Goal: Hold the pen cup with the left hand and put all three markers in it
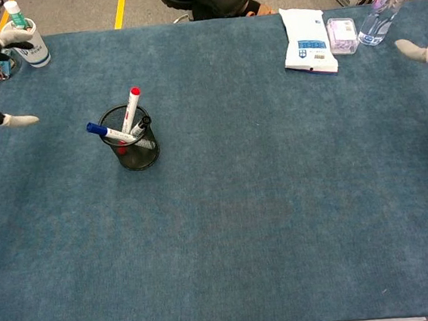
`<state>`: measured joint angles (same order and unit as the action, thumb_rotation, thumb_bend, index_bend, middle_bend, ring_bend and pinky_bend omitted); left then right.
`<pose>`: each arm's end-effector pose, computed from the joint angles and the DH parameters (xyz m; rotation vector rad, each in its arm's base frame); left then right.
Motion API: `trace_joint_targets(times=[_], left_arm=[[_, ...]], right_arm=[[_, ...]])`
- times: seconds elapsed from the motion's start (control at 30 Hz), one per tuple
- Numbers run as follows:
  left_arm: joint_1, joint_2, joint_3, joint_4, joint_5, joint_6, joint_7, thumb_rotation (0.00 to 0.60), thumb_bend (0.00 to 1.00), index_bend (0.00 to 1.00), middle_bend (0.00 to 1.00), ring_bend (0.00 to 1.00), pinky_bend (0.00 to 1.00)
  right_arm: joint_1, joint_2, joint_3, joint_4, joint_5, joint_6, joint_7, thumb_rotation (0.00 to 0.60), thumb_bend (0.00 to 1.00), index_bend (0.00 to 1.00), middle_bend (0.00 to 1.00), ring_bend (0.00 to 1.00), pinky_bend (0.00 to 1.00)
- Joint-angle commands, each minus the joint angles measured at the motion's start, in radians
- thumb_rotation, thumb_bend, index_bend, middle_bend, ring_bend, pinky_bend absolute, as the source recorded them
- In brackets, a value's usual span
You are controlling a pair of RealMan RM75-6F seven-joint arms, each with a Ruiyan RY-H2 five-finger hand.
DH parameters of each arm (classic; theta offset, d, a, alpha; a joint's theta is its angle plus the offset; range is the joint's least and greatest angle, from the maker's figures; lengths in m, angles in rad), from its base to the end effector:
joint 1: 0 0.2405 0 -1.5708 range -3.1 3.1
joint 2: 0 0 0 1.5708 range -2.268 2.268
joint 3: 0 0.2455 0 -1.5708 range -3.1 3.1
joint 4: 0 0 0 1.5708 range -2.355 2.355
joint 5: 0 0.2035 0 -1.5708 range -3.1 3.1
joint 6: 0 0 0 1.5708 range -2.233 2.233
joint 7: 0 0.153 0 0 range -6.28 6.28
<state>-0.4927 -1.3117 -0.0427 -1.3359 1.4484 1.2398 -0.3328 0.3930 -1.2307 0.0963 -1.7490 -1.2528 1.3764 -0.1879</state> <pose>-0.2544 0.3111 0.0950 -1.6054 -1.0629 -1.1636 -0.2236 -0.2711 0.1139 1.4394 -0.9563 1.0156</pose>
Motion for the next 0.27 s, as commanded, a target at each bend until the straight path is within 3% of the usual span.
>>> trace_joint_targets(times=[0.03, 0.27], left_arm=[[0.084, 0.015, -0.011, -0.018, -0.044, 0.100, 0.132, 0.600, 0.02, 0.08, 0.15, 0.09, 0.15], [0.174, 0.067, -0.011, -0.129, -0.094, 0.176, 0.254, 0.600, 0.02, 0.09, 0.16, 0.09, 0.15]], right_arm=[[-0.046, -0.007, -0.021, 0.020, -0.011, 0.044, 0.005, 0.600, 0.31, 0.21, 0.18, 0.03, 0.02], [-0.116, -0.011, -0.044, 0.021, -0.034, 0.102, -0.013, 0.600, 0.32, 0.21, 0.19, 0.03, 0.02]])
